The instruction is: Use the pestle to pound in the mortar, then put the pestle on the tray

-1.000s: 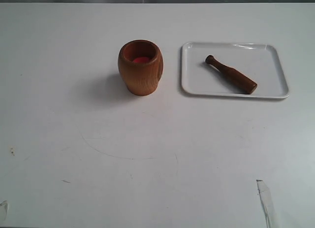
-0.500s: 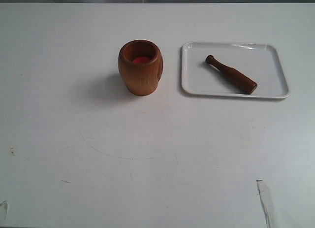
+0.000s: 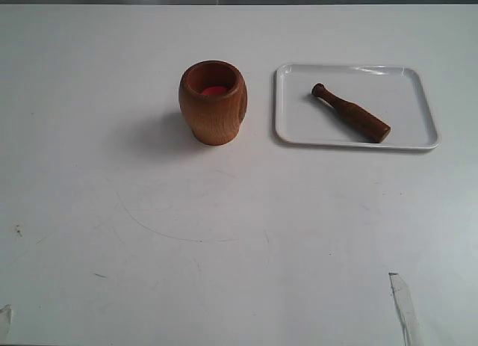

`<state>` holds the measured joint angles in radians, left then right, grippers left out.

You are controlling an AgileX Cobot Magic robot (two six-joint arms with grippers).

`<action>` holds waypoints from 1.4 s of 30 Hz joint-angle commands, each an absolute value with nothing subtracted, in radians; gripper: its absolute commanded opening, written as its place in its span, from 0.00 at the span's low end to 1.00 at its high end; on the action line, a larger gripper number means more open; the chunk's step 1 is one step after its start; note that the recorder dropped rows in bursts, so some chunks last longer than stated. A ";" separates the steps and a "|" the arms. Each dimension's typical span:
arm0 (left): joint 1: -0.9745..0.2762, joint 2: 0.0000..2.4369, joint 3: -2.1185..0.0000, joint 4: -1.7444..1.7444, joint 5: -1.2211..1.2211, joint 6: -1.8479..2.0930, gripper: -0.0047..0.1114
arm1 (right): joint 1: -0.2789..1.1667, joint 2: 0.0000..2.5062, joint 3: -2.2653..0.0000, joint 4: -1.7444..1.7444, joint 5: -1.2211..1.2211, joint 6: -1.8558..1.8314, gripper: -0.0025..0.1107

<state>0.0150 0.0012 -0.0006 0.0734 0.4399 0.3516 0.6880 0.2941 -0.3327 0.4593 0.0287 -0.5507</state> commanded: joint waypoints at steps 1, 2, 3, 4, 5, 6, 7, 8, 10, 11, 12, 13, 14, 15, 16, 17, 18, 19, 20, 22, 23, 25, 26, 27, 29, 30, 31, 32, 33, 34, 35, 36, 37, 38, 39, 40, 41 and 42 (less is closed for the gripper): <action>0.007 0.000 0.000 0.066 0.437 0.343 0.04 | 0.586 0.186 -0.228 0.463 0.024 -0.504 0.02; 0.007 0.000 0.000 0.066 0.437 0.343 0.04 | 0.564 0.158 -0.205 0.463 0.024 -0.496 0.02; 0.007 0.000 0.000 0.066 0.437 0.343 0.04 | 0.546 0.132 -0.184 0.463 0.024 -0.492 0.02; 0.007 0.000 0.000 0.066 0.437 0.343 0.04 | 0.524 0.108 -0.165 0.463 0.024 -0.486 0.02; 0.007 0.000 0.000 0.066 0.437 0.343 0.04 | 0.504 0.087 -0.148 0.463 0.024 -0.481 0.02; 0.007 0.000 0.000 0.066 0.437 0.343 0.04 | 0.487 0.072 -0.135 0.463 0.024 -0.476 0.02; 0.007 0.000 0.000 0.066 0.437 0.343 0.04 | 0.466 0.056 -0.122 0.463 0.024 -0.474 0.02; 0.007 0.000 0.000 0.066 0.437 0.343 0.04 | 0.446 0.043 -0.110 0.463 0.024 -0.469 0.02; 0.007 0.000 0.000 0.066 0.437 0.343 0.04 | 0.404 0.027 -0.095 0.463 0.024 -0.462 0.02; 0.007 0.000 0.000 0.066 0.437 0.343 0.04 | 0.382 0.018 -0.088 0.463 0.024 -0.458 0.02; 0.007 0.000 0.000 0.066 0.437 0.343 0.04 | 0.359 0.012 -0.082 0.465 0.028 -0.449 0.02; 0.007 0.000 0.000 0.066 0.437 0.343 0.04 | 0.341 0.005 -0.079 0.465 0.031 -0.443 0.02; 0.007 0.000 0.000 0.066 0.437 0.343 0.04 | 0.320 0.003 -0.076 0.465 0.036 -0.433 0.02; 0.007 0.000 0.000 0.066 0.437 0.343 0.04 | 0.297 0.000 -0.071 0.465 0.038 -0.421 0.02; 0.007 0.000 0.000 0.066 0.437 0.343 0.04 | 0.278 0.000 -0.067 0.465 0.038 -0.408 0.02; 0.007 0.000 0.000 0.066 0.437 0.343 0.04 | 0.256 0.000 -0.063 0.470 0.044 -0.394 0.02; 0.007 0.000 0.000 0.066 0.437 0.343 0.04 | 0.239 0.000 -0.058 0.470 0.044 -0.387 0.02; 0.007 0.000 0.000 0.066 0.437 0.343 0.04 | 0.229 0.000 -0.055 0.475 0.046 -0.387 0.02; 0.007 0.000 0.000 0.066 0.437 0.343 0.04 | 0.227 0.000 -0.046 0.478 0.042 -0.387 0.02; 0.007 0.000 0.000 0.066 0.437 0.343 0.04 | 0.227 0.000 -0.034 0.478 0.041 -0.387 0.02; 0.007 0.000 0.000 0.066 0.437 0.343 0.04 | 0.227 0.000 -0.027 0.478 0.041 -0.387 0.02; 0.007 0.000 0.000 0.066 0.437 0.343 0.04 | 0.227 0.000 -0.017 0.481 0.038 -0.384 0.02; 0.007 0.000 0.000 0.066 0.437 0.343 0.04 | 0.227 0.000 -0.013 0.486 0.038 -0.384 0.02; 0.007 0.000 0.000 0.066 0.437 0.343 0.04 | 0.227 0.000 -0.007 0.485 0.033 -0.383 0.02; 0.007 0.000 0.000 0.066 0.437 0.343 0.04 | 0.227 0.000 0.000 0.485 0.022 -0.383 0.02; 0.007 0.000 0.000 0.066 0.437 0.343 0.04 | 0.227 0.000 0.000 0.485 0.005 -0.383 0.02; 0.007 0.000 0.000 0.066 0.437 0.343 0.04 | 0.227 0.000 0.000 0.485 -0.013 -0.383 0.02; 0.007 0.000 0.000 0.066 0.437 0.343 0.04 | 0.227 0.000 0.000 0.479 0.000 -0.383 0.02; 0.007 0.000 0.000 0.066 0.437 0.343 0.04 | 0.227 0.000 0.000 0.415 0.011 -0.374 0.02; 0.007 0.000 0.000 0.066 0.437 0.343 0.04 | 0.227 0.000 0.000 0.352 0.013 -0.338 0.02; 0.007 0.000 0.000 0.066 0.437 0.343 0.04 | 0.227 0.000 0.000 0.246 0.017 -0.269 0.02; 0.007 0.000 0.000 0.066 0.437 0.343 0.04 | 0.227 0.000 0.000 0.159 0.019 -0.194 0.02; 0.007 0.000 0.000 0.066 0.437 0.343 0.04 | 0.227 0.000 0.000 0.049 0.026 -0.115 0.02; 0.007 0.000 0.000 0.066 0.437 0.343 0.04 | 0.227 0.000 0.000 -0.027 0.036 -0.069 0.02; 0.007 0.000 0.000 0.066 0.437 0.343 0.04 | 0.227 0.000 0.000 -0.064 0.058 -0.043 0.02; 0.007 0.000 0.000 0.066 0.437 0.343 0.04 | 0.227 0.000 0.000 -0.069 0.080 -0.043 0.02; 0.007 0.000 0.000 0.066 0.437 0.343 0.04 | 0.227 0.000 0.000 -0.069 0.099 -0.043 0.02; 0.007 0.000 0.000 0.066 0.437 0.343 0.04 | 0.227 0.000 0.000 -0.069 0.124 -0.043 0.02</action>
